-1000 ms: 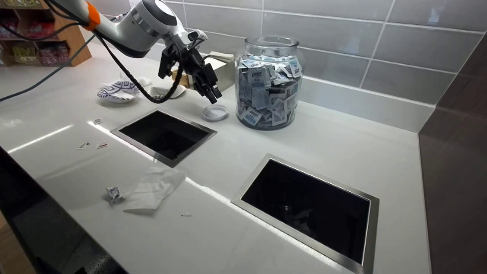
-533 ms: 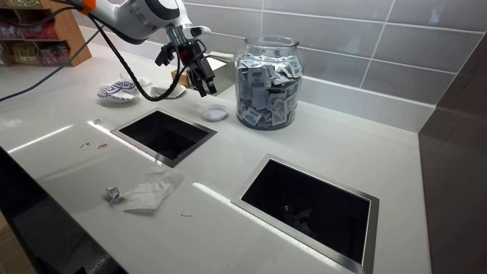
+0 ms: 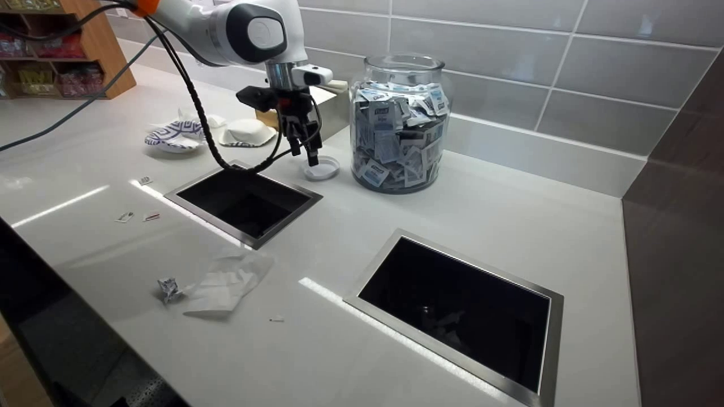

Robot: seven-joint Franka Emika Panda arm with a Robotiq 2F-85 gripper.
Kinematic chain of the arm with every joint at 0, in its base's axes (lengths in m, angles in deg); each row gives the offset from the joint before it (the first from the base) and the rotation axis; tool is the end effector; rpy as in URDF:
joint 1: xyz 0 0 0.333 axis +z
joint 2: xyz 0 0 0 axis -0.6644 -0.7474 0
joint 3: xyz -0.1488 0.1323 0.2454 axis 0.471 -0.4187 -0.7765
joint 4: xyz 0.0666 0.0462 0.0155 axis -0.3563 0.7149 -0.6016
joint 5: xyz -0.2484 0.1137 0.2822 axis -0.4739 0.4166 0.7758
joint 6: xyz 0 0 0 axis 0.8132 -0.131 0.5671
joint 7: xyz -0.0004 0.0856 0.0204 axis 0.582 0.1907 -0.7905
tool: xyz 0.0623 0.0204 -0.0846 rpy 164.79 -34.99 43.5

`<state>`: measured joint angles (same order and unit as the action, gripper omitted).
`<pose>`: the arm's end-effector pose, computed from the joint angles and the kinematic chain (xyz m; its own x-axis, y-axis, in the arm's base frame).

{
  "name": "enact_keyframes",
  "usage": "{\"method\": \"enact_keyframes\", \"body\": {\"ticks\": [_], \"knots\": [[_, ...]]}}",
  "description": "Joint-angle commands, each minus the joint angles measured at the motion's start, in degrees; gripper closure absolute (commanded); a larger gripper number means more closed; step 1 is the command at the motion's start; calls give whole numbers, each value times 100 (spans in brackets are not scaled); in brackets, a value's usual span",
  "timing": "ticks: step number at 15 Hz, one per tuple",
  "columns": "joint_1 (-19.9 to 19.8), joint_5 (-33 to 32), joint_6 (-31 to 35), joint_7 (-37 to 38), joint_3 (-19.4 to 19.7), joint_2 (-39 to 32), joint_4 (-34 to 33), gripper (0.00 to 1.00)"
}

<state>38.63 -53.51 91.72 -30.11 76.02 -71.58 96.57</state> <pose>0.6720 -0.0758 0.2705 0.9575 -0.2879 0.0191 -0.2869 -0.9433 0.1671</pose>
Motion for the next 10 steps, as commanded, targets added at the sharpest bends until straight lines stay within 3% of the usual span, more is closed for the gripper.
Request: {"method": "enact_keyframes", "body": {"ticks": [1,10], "knots": [[-290,713,440,-756,-98,176,370,0],[-527,1292,968,-1707,-83,49,460,0]]}}
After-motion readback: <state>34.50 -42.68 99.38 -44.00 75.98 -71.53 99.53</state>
